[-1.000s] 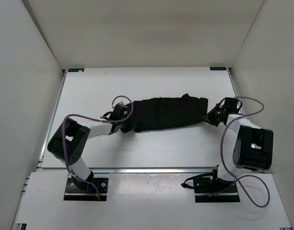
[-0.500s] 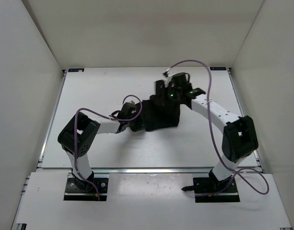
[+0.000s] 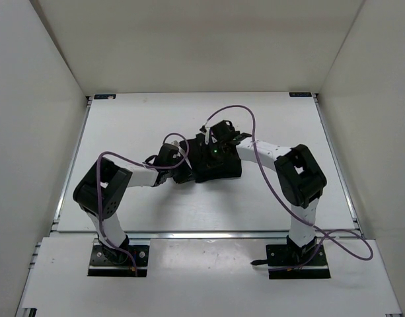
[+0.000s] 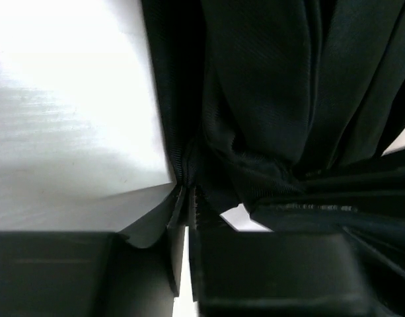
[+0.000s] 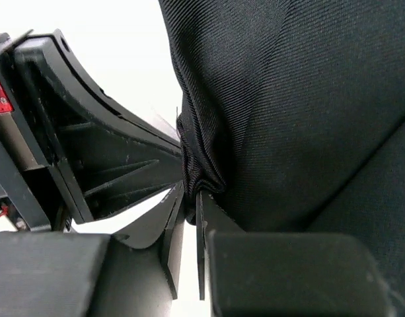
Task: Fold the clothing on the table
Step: Fold the skirt
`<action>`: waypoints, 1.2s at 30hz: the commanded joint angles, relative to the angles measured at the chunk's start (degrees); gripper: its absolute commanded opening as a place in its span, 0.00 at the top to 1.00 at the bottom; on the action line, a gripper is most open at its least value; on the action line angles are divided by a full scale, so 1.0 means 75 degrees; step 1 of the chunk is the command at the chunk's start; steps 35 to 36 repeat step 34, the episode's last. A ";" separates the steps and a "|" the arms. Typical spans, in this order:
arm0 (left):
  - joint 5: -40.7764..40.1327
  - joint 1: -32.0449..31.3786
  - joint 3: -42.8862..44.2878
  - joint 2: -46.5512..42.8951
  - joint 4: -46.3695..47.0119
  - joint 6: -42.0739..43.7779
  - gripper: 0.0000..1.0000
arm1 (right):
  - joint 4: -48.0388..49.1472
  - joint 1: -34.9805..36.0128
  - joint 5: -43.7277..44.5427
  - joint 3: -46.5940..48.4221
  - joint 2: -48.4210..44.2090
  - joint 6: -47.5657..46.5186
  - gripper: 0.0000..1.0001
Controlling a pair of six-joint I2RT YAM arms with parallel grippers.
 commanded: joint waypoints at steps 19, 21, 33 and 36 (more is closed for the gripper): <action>0.1622 0.1438 -0.1512 -0.3878 -0.3054 0.1193 0.01 | -0.0809 -0.0579 0.1420 -0.1526 -0.4109 0.1298 0.53; 0.2065 0.1661 -0.1302 -0.4406 -0.3324 0.1651 0.01 | -0.0855 -0.0744 0.1641 -0.2066 -0.4720 0.1427 0.53; 0.1986 0.1612 -0.0433 -0.4944 -0.5682 0.3117 0.01 | -0.0985 -0.1285 0.1842 -0.2703 -0.5907 0.1475 0.54; 0.1881 0.1789 -0.0399 -0.5120 -0.5844 0.3106 0.01 | -0.0949 -0.1190 0.1935 -0.2667 -0.5709 0.1428 0.54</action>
